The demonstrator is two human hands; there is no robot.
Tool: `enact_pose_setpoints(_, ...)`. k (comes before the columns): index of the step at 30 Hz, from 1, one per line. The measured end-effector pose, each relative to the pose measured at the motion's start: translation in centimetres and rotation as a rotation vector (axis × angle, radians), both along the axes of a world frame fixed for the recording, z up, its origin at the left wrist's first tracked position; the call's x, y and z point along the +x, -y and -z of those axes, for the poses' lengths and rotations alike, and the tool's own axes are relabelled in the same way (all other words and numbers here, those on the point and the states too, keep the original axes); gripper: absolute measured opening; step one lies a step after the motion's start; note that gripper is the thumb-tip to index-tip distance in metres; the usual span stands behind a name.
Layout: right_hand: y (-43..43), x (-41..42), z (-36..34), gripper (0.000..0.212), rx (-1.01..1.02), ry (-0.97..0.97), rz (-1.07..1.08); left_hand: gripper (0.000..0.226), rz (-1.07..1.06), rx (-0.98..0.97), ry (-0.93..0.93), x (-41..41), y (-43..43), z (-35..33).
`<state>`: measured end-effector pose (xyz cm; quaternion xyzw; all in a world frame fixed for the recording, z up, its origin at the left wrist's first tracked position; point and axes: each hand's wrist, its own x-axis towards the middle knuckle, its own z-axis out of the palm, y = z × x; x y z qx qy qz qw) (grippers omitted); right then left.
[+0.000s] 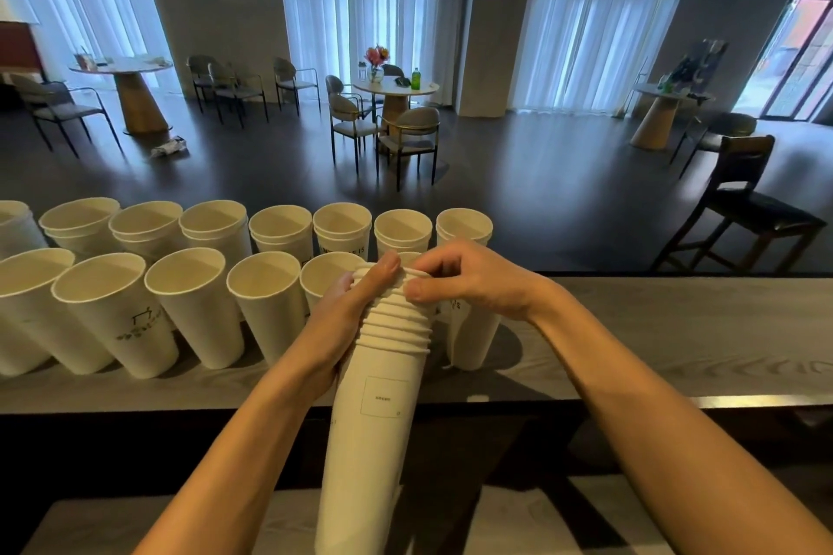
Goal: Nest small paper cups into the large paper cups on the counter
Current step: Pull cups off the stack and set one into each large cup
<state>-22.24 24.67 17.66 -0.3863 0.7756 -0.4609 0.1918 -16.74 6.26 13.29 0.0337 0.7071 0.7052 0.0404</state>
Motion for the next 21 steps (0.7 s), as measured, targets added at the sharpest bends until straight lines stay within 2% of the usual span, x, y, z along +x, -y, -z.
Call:
enact_pose_setpoints(3, 0.2, 0.2, -0.1, 0.016, -0.078, -0.012, 0.040, 0.064, 0.005, 0.074, -0.012, 0.6, 0.7, 0.7)
enact_pose_setpoints(7, -0.4, 0.2, 0.1, 0.009, -0.180, -0.013, 0.128, 0.090, 0.012, 0.019, -0.072, 1.5, 1.2, 1.6)
enact_pose_setpoints(10, -0.3, 0.6, 0.3, 0.015, -0.204, -0.036, 0.181, 0.071, -0.020, 0.011, -0.103, 1.8, 0.5, 1.6)
enact_pose_setpoints(14, -1.0, 0.7, 0.6, 0.006, -0.131, -0.025, 0.171, 0.056, -0.027, -0.017, -0.097, 2.0, -0.3, 1.8)
enact_pose_setpoints(16, -1.7, 1.0, 0.4, 0.015, -0.093, 0.012, 0.127, 0.047, -0.009, -0.026, -0.094, 2.1, -0.6, 2.0)
enact_pose_setpoints(21, -3.5, 1.2, 0.7, 0.018, -0.016, -0.019, 0.136, 0.048, 0.093, -0.037, -0.108, 1.9, -1.5, 2.4)
